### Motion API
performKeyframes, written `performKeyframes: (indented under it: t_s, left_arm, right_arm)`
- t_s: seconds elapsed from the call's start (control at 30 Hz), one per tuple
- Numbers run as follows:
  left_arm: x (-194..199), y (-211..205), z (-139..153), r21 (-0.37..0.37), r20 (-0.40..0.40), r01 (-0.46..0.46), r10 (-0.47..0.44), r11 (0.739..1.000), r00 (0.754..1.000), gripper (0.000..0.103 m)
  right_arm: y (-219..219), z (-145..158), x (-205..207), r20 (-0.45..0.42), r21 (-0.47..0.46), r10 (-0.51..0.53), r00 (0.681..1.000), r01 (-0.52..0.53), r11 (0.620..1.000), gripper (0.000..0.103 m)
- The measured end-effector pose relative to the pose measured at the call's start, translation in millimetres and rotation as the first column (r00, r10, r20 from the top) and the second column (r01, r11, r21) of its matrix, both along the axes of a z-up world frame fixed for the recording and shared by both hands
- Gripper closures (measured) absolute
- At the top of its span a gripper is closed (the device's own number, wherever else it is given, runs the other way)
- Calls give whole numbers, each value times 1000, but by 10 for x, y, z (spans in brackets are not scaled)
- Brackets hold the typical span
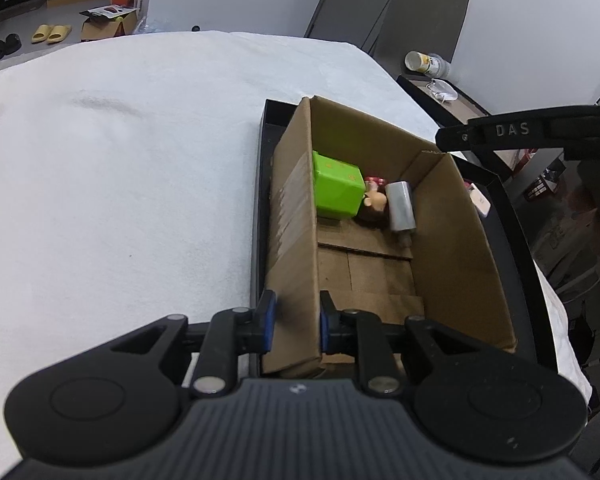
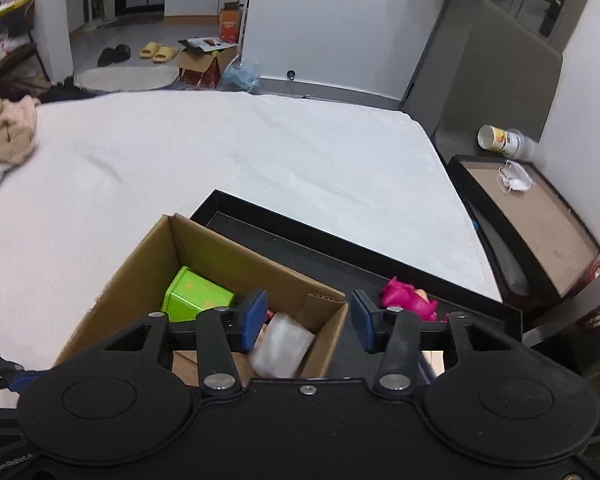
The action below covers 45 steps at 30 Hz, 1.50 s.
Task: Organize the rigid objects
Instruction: 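Carry the white charger into the box and release it, then move the right gripper to the white-blue cube toy and grasp it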
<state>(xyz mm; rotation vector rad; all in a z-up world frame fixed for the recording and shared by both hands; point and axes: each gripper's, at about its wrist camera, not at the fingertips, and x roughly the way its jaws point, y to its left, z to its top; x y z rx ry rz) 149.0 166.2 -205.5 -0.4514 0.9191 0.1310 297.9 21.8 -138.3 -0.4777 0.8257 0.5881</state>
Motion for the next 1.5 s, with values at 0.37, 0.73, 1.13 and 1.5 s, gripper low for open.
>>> performKeyframes:
  t_s: [0.37,0.73,1.13,1.5]
  left_arm:
    - [-3,-2,3,2,-4,1,-1,1000,1000,83]
    - [37,-56,8,34,-26,1,0,999,1000,84]
    - [52,-133,37,72,-37,4,-1,997,999,84]
    - [91,-192,44,95,-54,1,5,995,999,85]
  right_arm:
    - [-381,5,57,9,-3,-27,1000,27,1000,56]
    - [-807,-80,156,-9,-1,-69,998,69,998,53]
    - [-1221,-273,240,-50,64,-90,995,93,994,45]
    - [-1559,-585,380,-88,146,-140,986,151,978,44]
